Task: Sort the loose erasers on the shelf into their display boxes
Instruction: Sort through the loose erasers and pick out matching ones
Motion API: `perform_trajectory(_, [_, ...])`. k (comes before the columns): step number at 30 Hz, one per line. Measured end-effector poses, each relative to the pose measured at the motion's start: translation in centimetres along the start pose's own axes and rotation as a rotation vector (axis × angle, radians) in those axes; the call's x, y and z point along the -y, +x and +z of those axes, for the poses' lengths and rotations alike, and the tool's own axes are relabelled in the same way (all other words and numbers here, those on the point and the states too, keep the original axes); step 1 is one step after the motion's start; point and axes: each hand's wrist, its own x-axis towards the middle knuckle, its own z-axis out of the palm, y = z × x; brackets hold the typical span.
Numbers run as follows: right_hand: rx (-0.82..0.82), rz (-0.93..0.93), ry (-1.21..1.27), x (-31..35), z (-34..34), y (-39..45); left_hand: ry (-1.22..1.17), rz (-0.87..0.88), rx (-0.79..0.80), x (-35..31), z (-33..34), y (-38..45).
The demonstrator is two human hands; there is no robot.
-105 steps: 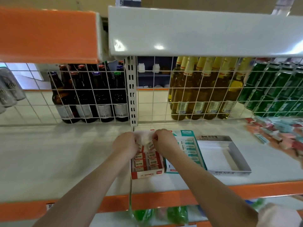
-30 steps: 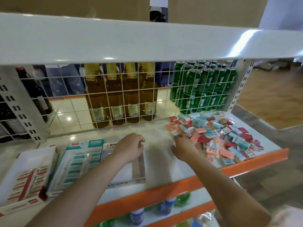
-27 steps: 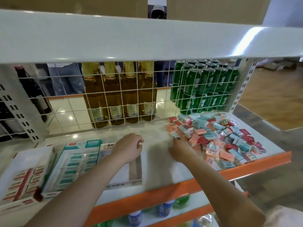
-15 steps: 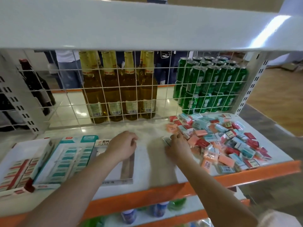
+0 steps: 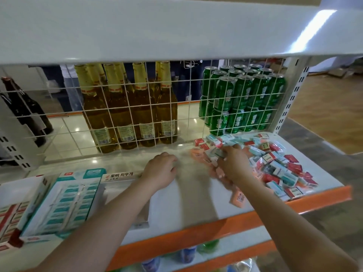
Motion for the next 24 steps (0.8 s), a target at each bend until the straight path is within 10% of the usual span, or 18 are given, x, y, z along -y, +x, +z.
perform_trajectory(24, [0.006,0.119,0.076,-2.9,-1.4,1.1,-0.042,0.229,0.173,-4.9,4.4,8.0])
